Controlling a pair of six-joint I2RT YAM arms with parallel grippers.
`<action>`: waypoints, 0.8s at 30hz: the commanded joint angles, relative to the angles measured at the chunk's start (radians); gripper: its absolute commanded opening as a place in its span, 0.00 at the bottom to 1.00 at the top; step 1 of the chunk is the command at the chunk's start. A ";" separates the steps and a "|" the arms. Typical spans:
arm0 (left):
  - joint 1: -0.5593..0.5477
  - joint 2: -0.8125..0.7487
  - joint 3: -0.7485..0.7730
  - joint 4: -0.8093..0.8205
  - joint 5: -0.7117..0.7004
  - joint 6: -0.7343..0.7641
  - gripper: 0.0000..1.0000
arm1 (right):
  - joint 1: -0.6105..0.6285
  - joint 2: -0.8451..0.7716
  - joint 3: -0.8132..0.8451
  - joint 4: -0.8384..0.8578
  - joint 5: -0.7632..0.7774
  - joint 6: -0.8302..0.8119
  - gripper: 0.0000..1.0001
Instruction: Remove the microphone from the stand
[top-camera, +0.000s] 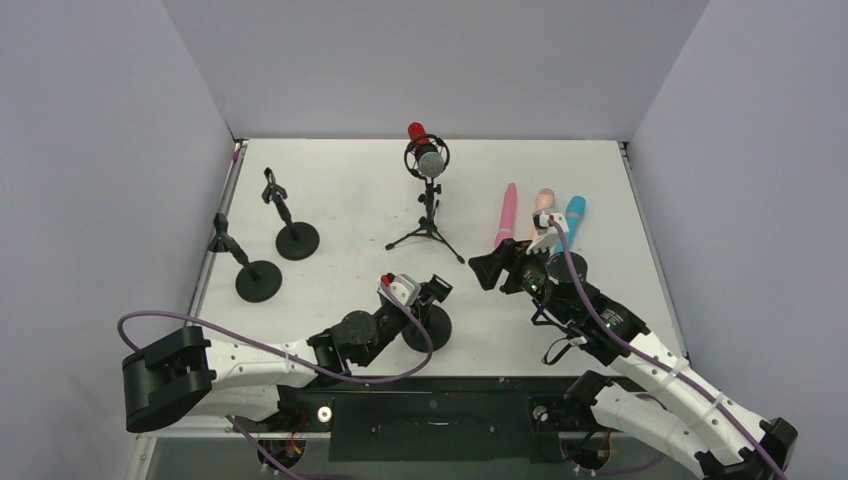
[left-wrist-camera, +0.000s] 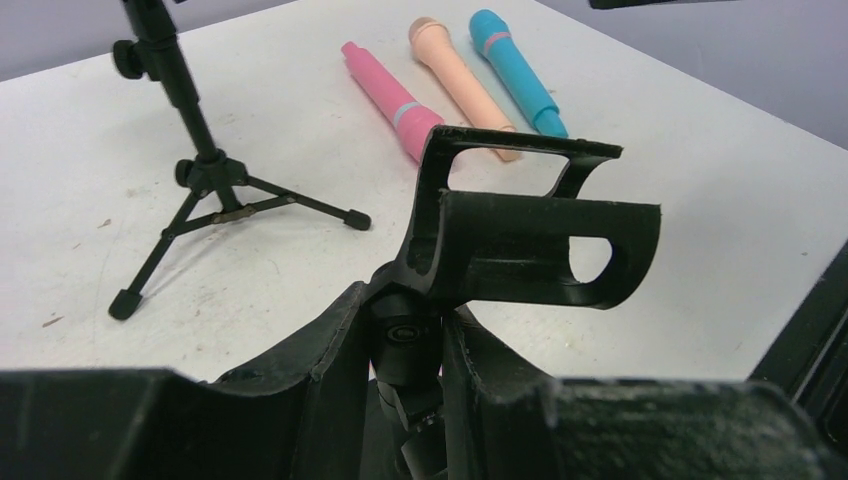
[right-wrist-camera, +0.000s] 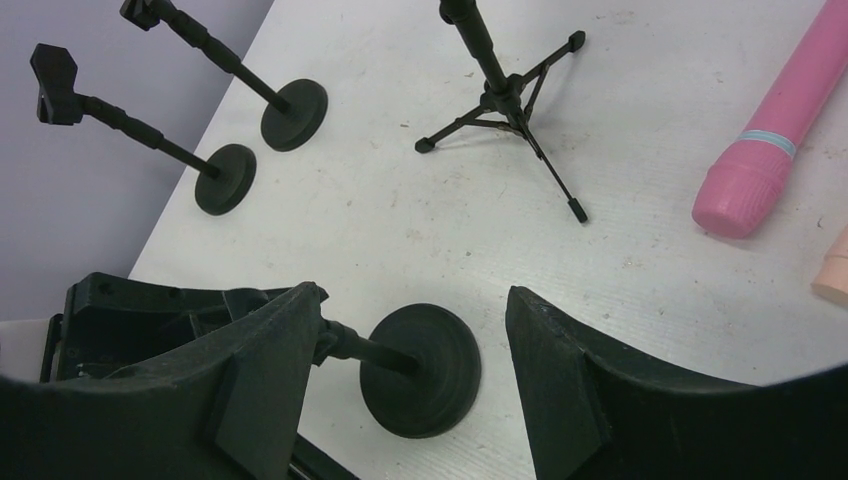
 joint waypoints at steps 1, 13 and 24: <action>0.000 -0.055 -0.019 -0.099 -0.208 0.037 0.00 | -0.008 -0.031 0.009 0.021 0.010 -0.003 0.64; 0.141 -0.113 0.027 -0.117 -0.476 0.088 0.00 | -0.014 0.003 0.022 0.042 -0.018 -0.013 0.64; 0.434 -0.030 0.109 -0.015 -0.381 0.123 0.00 | -0.030 0.017 0.040 0.029 -0.058 -0.030 0.64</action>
